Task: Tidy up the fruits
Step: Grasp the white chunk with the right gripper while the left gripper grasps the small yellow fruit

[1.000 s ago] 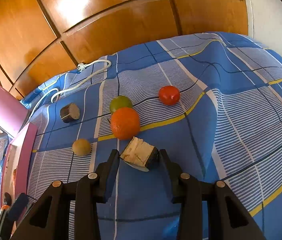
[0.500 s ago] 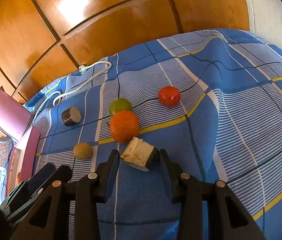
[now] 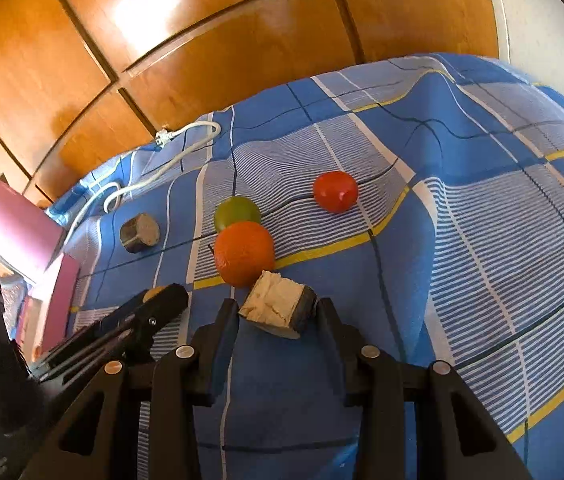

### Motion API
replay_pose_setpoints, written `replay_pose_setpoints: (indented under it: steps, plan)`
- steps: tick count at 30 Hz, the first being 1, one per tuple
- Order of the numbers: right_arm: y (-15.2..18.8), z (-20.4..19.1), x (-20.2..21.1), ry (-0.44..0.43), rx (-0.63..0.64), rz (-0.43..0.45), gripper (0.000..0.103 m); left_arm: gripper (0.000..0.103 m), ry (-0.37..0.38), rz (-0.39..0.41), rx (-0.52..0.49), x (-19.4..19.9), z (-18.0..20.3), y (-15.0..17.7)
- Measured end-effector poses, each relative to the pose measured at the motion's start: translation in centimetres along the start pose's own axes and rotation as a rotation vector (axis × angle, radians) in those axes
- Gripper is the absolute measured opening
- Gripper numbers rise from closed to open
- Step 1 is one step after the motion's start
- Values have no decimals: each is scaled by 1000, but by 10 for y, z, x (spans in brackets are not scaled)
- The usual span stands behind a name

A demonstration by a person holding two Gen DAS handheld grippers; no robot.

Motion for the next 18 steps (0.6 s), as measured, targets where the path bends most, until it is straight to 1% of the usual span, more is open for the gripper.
replay_pose_setpoints:
  steps: [3,5,8,14,18]
  plan:
    - [1,-2,-2,27,40,3,41,30,9,-7,11,-1,-1,1]
    - [1,-1,-2,29,43,14,41,31,20,-18,20,-2,-2,2]
    - [0,0,-2,28,43,25,41,30,18,-18,1,0,-2,3]
    - [0,0,-1,29,47,28,40,29,-45,15,-2,16,-12,14]
    - [0,-2,0,36,59,29,40,29,-95,55,-24,38,-23,38]
Point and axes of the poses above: each gripper's, at about its wrist camera, not at the fingertips, and x roughly against the way its jaws point, z to its right, y to its underside, the point moved 10 cm from there along -x, roughly the way its jaws point, and after that the axes turned 10 degrees about -y, right-handed, at the moved point
